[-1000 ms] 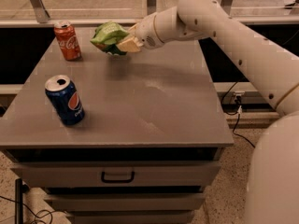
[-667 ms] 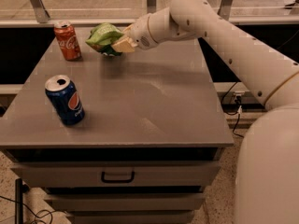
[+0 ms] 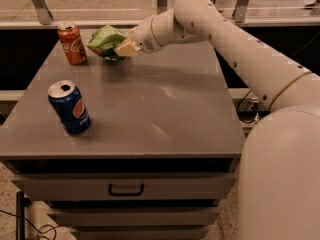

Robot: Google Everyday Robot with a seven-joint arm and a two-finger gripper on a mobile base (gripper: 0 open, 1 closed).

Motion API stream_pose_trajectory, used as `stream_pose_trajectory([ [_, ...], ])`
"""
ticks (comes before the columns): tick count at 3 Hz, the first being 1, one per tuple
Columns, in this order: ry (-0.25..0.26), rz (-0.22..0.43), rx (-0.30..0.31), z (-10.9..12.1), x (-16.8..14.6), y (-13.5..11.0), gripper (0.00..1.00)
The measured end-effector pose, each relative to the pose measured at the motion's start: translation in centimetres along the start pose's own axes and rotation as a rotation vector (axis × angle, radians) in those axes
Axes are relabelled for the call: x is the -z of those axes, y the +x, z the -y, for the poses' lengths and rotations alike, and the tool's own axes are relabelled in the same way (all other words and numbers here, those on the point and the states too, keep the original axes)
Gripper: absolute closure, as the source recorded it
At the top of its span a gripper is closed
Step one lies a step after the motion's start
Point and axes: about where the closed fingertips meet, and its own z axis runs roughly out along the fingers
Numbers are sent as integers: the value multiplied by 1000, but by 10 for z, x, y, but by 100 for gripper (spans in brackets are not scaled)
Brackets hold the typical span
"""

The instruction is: Move green rice chip bag near coke can

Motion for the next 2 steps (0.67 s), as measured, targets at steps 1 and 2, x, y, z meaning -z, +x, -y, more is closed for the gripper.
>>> stream_pose_trajectory([
  [1,-17,-25,-27,-1,-6,0,84],
  [2,-22,-26,-30,-2,-9,1,60],
])
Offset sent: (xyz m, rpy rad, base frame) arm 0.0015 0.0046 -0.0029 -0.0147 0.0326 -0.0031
